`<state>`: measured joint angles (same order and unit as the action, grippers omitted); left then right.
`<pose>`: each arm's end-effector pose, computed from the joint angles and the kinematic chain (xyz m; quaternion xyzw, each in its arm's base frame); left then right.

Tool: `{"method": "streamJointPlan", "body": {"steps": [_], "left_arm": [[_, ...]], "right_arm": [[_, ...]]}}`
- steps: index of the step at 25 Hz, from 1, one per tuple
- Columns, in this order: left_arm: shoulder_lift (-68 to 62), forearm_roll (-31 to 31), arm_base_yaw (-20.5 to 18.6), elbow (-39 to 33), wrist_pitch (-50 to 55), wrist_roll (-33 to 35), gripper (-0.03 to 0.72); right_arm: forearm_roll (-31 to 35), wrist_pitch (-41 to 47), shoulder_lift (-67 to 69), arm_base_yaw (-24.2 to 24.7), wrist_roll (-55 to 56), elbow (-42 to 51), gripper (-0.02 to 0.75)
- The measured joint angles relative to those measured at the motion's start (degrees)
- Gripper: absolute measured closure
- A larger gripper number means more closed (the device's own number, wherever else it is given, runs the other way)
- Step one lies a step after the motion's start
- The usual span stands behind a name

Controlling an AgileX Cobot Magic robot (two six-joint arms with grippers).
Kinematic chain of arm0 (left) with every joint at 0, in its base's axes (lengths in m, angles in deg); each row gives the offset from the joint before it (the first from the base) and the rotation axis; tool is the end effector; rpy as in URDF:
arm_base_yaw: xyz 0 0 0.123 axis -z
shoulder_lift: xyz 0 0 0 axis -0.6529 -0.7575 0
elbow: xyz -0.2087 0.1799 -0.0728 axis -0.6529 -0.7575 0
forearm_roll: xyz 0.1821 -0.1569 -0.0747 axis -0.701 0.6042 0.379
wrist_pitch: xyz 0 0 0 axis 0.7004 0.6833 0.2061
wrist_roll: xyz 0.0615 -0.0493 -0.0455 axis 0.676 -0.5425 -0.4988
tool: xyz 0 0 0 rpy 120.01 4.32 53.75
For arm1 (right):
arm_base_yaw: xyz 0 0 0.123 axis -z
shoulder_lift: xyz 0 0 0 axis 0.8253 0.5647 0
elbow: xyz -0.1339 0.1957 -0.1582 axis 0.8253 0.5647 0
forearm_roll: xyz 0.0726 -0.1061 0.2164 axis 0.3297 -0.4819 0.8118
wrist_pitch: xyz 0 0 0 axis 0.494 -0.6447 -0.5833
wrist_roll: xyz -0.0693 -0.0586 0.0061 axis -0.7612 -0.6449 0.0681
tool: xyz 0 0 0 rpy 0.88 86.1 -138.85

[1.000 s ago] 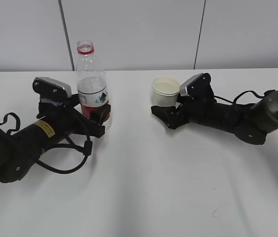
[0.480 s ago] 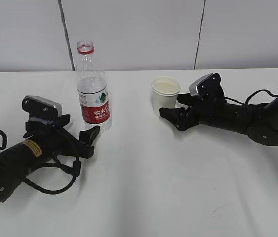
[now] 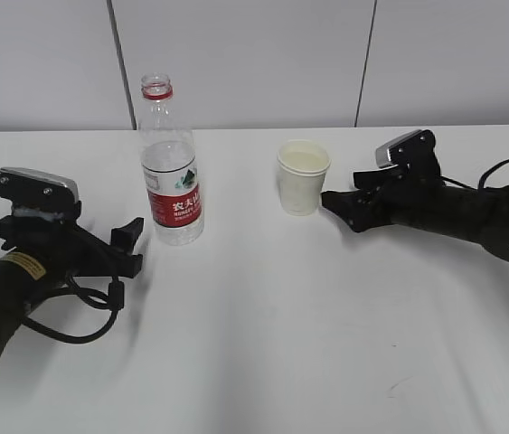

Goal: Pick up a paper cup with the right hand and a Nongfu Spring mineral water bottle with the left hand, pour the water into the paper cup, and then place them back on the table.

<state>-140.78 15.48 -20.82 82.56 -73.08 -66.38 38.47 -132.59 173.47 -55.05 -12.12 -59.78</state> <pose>0.3004 -0.1049 0.0858 0.1510 0.7804 -0.0690 0.6029 0.4337 0.0476 0.0742 -0.2534 0.7686 0.1828 0.5582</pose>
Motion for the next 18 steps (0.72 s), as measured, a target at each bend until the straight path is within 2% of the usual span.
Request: {"method": "streamJointPlan", "body": {"steps": [7, 15, 18], "left_arm": [[0.83, 7.48, -0.4, 0.0, -0.1, 3.32, 0.111], [0.83, 8.87, -4.25, 2.36, -0.04, 4.31, 0.111], [1.05, 8.75, -5.19, 4.71, 2.55, 4.33, 0.111]], "right_arm": [[2.98, 0.21, 0.0, 4.6, 0.25, 0.0, 0.143], [13.48, 0.38, 0.0, 5.2, -1.77, 0.0, 0.147], [14.88, 0.81, 0.0, 5.2, -1.85, 0.0, 0.147]]}}
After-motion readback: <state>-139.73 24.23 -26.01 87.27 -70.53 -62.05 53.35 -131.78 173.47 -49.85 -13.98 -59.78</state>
